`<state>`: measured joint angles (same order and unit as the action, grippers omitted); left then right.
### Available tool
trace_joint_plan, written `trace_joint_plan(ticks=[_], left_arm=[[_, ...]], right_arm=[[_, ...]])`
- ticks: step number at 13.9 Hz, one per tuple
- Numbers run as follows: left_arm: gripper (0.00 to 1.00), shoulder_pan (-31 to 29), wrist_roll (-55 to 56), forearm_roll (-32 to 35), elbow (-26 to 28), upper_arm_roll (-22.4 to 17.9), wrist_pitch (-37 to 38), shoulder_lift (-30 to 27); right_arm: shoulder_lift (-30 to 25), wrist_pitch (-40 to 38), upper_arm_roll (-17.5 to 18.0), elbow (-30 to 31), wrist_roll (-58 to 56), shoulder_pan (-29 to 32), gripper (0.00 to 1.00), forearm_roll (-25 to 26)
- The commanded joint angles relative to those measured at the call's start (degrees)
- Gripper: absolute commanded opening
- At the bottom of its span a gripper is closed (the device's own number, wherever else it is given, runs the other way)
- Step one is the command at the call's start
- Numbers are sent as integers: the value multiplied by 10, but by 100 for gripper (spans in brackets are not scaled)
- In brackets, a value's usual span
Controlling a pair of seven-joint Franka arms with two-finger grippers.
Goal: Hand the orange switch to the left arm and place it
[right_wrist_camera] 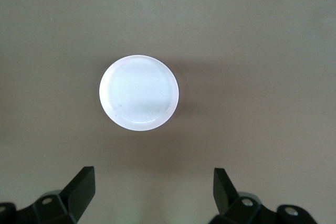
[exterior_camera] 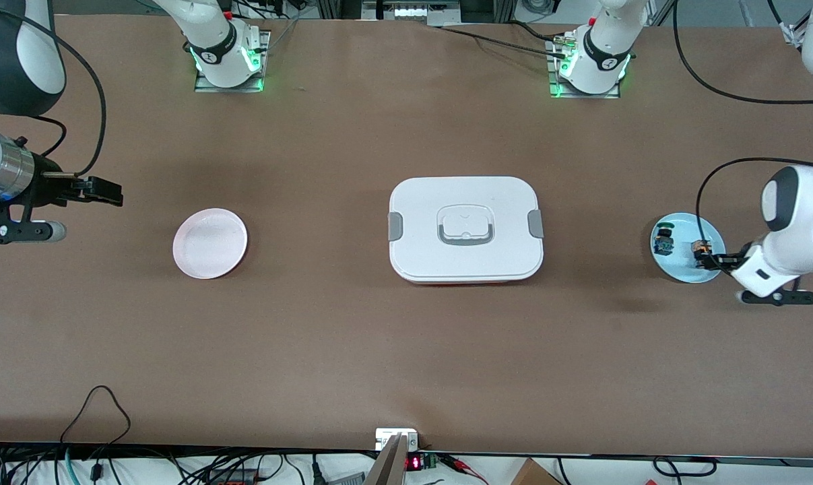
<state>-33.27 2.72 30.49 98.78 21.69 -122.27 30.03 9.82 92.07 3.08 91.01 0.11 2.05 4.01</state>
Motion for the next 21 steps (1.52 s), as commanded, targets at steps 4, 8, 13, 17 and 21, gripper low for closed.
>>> trace_joint_plan(ticks=[4, 8, 13, 17, 21], left_arm=[[100, -4, -74, -1, -124, 82, 149, -38], [100, -2, -80, -82, -210, 123, 258, -41], [100, 8, -81, -117, -256, 171, 334, -88], [100, 122, -80, -194, -248, 38, 365, -162], [100, 287, -86, -310, -220, -220, 411, -210]], right_arm=[[-51, 13, 19, 47, 10, 7, 100, -8], [-43, 7, 16, 25, 4, 9, 100, -11], [-44, 4, 18, 4, 3, 9, 100, -13], [-44, 2, 18, 3, 5, 7, 100, -16], [-49, 6, -51, 5, 9, -66, 100, -17]])
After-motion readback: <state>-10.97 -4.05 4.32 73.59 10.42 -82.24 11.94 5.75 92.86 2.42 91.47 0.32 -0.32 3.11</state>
